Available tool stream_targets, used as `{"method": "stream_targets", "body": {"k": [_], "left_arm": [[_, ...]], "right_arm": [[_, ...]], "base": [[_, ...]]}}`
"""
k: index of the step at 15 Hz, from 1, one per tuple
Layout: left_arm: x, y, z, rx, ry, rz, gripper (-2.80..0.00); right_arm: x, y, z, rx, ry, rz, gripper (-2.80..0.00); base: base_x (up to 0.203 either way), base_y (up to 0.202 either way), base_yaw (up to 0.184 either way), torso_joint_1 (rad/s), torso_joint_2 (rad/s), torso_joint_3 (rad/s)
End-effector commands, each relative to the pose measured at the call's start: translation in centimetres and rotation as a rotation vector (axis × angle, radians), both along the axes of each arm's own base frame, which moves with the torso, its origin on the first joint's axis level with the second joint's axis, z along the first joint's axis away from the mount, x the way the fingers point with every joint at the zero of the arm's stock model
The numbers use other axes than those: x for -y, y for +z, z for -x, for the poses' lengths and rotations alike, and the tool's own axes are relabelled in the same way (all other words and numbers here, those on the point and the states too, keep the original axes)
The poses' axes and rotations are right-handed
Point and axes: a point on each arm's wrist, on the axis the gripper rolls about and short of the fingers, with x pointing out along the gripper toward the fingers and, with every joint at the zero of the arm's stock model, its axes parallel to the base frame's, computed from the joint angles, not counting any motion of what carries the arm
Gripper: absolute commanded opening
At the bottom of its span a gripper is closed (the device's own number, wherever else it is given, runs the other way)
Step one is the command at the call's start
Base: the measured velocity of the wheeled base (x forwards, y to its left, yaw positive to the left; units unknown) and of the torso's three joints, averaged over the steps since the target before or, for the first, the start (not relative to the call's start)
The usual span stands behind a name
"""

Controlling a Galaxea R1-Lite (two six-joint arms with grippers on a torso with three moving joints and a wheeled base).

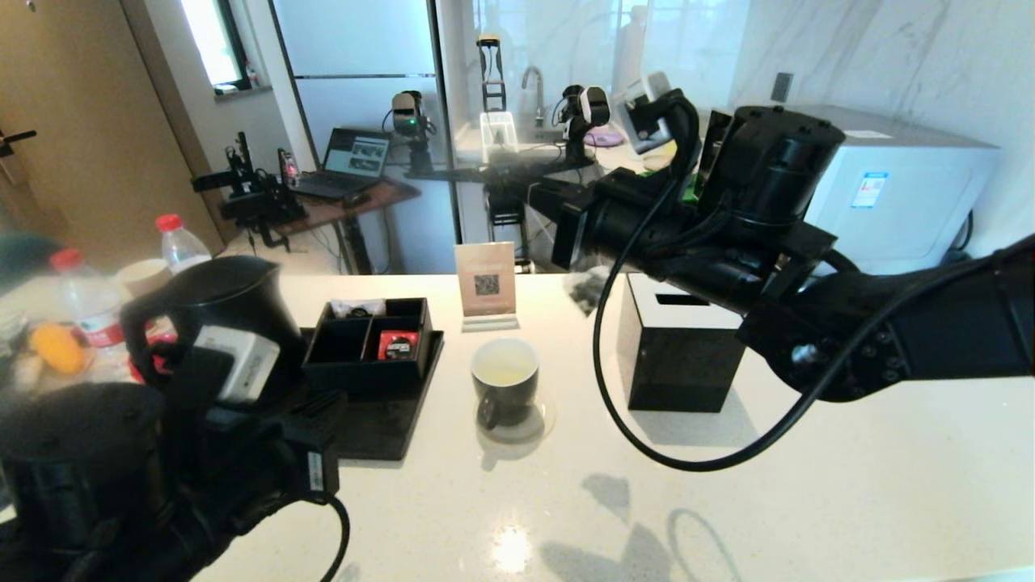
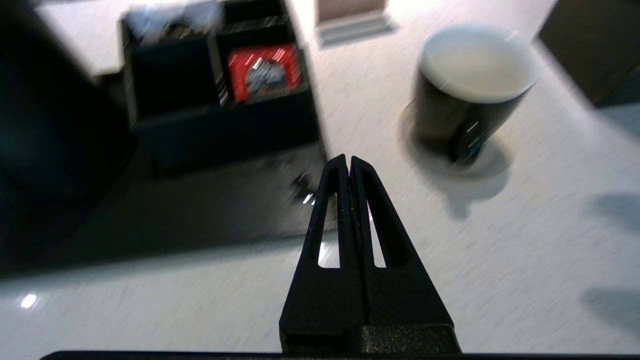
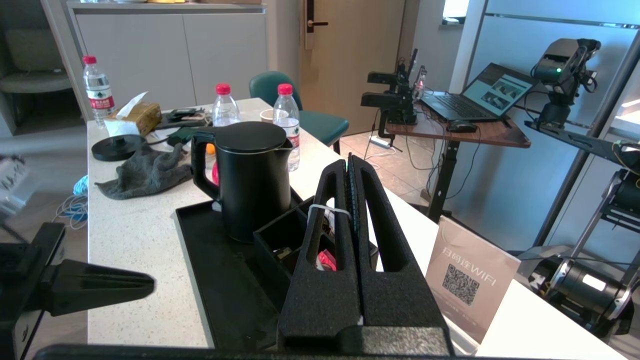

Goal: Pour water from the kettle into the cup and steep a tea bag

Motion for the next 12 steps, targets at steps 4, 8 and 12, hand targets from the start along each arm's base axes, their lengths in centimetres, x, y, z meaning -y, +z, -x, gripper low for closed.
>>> {"method": "stream_targets", "body": {"k": [4,8,12], "left_arm": [[-5.5,-3.3,3.2,-0.091,0.232,-0.038,-2.80],[-7.9,-3.9,4.8,-0.150,0.421,0.026,-2.80],[-9.5,-3.6,6.0,-0.124,0.567,0.041,-2.80]], "right_arm": [[0.0,0.3,0.0,0.005,0.003,-0.001,-2.80],[-0.2,0.3,-0.1,0.000,0.007,0.004,-2.80],[-0.3,0.0,-0.3,-0.002,0.009,0.004,-2.80]], "base": [[0.000,0.000,0.000,0.000,0.00,0.000],[0.000,0.000,0.000,0.000,0.00,0.000],[0.000,0.000,0.000,0.000,0.00,0.000]]}}
